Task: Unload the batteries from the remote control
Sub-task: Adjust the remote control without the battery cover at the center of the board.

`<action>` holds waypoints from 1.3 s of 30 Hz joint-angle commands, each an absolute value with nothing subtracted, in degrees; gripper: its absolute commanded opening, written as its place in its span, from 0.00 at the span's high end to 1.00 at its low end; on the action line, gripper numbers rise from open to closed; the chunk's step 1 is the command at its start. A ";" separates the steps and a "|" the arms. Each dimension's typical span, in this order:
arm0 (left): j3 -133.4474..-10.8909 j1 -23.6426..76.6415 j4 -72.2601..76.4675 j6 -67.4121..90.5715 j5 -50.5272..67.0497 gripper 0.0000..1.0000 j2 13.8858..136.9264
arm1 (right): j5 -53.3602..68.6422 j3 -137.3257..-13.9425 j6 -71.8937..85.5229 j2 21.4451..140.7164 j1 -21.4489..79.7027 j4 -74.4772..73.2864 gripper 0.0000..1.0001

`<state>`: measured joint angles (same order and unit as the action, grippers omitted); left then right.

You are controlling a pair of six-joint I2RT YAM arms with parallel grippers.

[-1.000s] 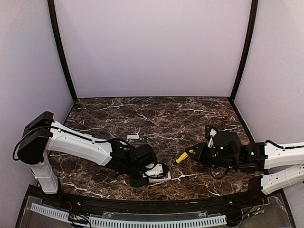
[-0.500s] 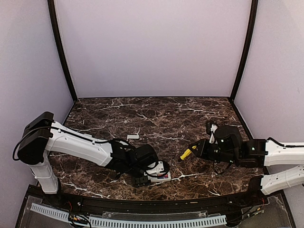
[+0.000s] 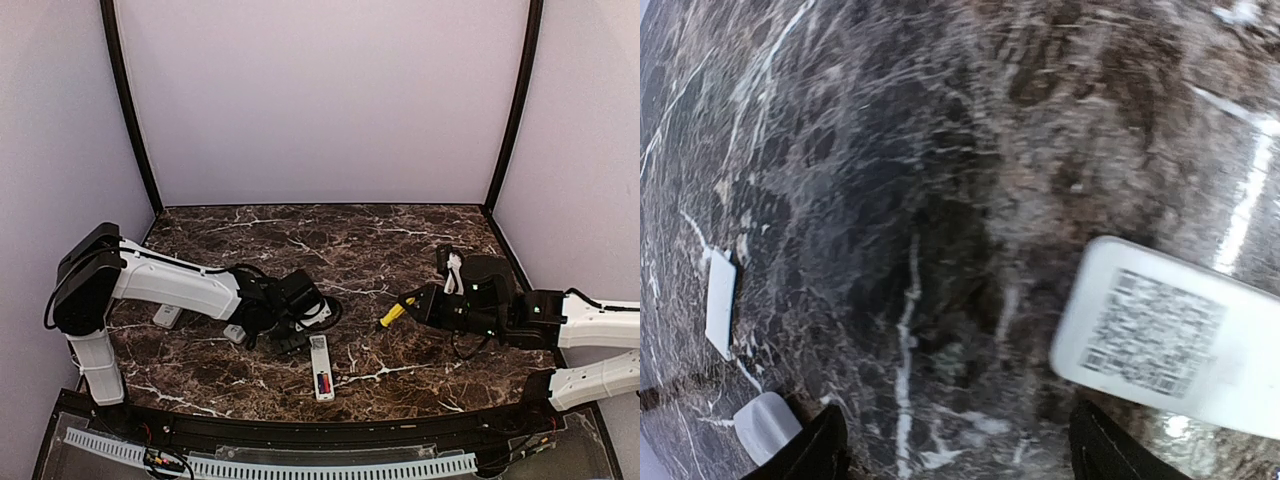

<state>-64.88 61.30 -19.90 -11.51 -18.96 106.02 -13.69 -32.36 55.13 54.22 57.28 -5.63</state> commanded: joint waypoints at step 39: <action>-62.92 56.46 -13.10 40.36 19.91 0.29 104.14 | -13.59 -30.35 53.52 51.10 56.06 -1.16 1.00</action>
